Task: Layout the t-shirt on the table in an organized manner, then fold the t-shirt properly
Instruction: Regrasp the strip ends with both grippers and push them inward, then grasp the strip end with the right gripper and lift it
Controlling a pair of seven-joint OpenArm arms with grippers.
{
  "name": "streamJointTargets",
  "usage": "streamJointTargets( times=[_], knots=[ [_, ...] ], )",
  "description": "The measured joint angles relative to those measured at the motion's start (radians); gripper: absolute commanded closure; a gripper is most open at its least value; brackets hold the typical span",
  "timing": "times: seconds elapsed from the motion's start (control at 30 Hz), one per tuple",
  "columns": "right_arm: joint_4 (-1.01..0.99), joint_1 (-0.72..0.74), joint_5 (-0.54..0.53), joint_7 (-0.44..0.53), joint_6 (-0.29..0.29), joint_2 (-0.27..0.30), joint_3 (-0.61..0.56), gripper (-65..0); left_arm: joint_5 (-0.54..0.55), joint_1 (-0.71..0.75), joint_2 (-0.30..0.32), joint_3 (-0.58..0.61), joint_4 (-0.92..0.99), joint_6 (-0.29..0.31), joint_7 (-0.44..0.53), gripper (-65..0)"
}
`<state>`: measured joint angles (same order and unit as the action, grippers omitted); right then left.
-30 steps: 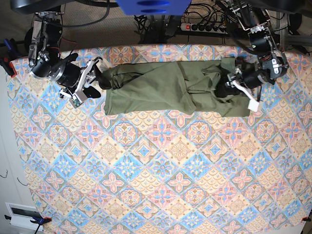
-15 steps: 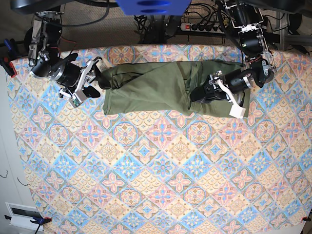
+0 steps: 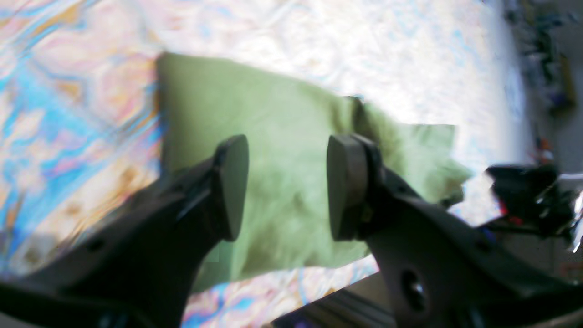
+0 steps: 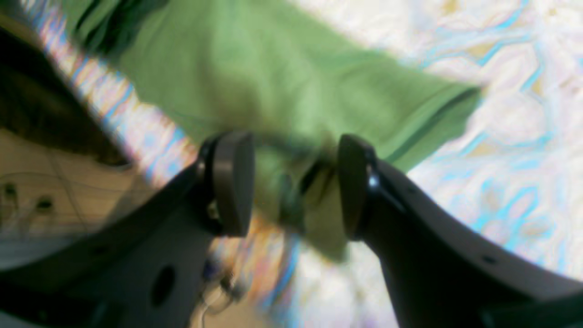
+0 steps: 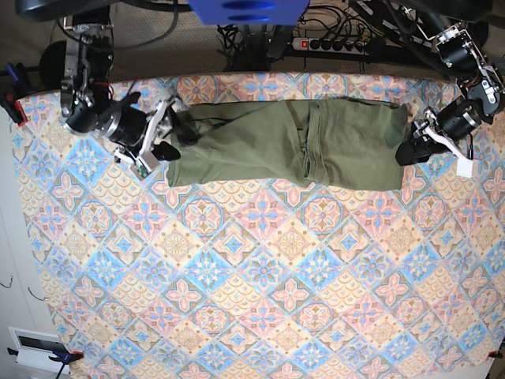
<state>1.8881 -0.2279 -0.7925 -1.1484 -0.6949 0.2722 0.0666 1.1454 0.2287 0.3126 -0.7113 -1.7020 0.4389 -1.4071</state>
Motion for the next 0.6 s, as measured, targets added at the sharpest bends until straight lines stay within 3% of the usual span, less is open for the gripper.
streamJointTargets(
  times=[0.1,0.23,0.37,0.6],
  knots=[
    [-0.069,0.042,-0.045,0.018,-0.003,-0.035,0.050,-37.2,-0.026,0.000,-0.014,0.001,0.000,0.000,-0.006,-27.6],
    [-0.103,0.007,0.008,-0.045,0.006,-0.025,0.092,-50.6,-0.023,0.012,-0.008,0.001,0.001,0.000,0.003,-27.6],
    [-0.129,0.042,-0.028,0.001,0.000,-0.026,0.095,-51.4,-0.031,0.021,-0.016,0.001,0.001,0.000,-0.010,-27.6],
    [-0.248,0.051,-0.002,-0.024,0.000,-0.057,0.123,-51.4,-0.027,0.023,-0.016,0.001,0.001,0.001,-0.004,-27.6]
  ],
)
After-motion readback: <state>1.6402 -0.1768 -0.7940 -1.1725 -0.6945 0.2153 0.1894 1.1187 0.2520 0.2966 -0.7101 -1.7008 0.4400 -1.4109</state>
